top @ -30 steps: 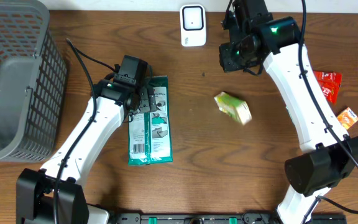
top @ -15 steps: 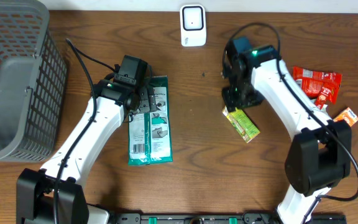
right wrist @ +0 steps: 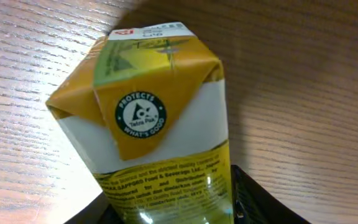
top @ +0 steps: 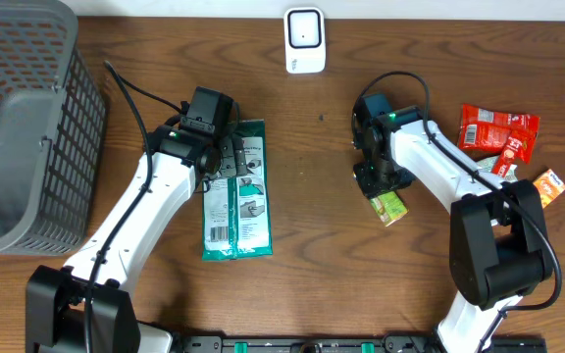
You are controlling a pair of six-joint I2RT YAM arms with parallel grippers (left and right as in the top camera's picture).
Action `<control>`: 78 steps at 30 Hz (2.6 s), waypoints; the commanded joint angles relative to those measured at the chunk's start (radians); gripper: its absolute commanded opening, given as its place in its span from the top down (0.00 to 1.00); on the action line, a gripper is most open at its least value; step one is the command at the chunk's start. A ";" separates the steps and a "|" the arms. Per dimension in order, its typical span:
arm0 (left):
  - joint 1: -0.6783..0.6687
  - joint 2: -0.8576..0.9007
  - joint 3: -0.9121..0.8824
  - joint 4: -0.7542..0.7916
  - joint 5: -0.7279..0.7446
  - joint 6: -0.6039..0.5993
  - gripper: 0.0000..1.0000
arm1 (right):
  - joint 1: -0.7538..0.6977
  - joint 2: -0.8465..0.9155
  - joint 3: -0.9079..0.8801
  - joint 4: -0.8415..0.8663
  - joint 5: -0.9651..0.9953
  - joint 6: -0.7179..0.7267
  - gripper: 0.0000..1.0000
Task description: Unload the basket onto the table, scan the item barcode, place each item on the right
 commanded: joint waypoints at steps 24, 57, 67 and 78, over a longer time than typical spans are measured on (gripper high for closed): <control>0.004 0.004 0.006 -0.003 -0.009 -0.002 0.07 | 0.027 -0.006 0.555 -0.259 -0.170 0.124 0.80; 0.004 0.004 0.006 -0.003 -0.009 -0.002 0.07 | 0.035 0.602 1.162 0.494 0.006 0.192 0.81; 0.004 0.004 0.006 -0.003 -0.009 -0.002 0.07 | 0.053 0.601 1.180 0.538 0.034 0.192 0.82; 0.004 0.004 0.006 -0.003 -0.009 -0.002 0.07 | 0.050 0.561 1.194 0.511 0.039 0.180 0.82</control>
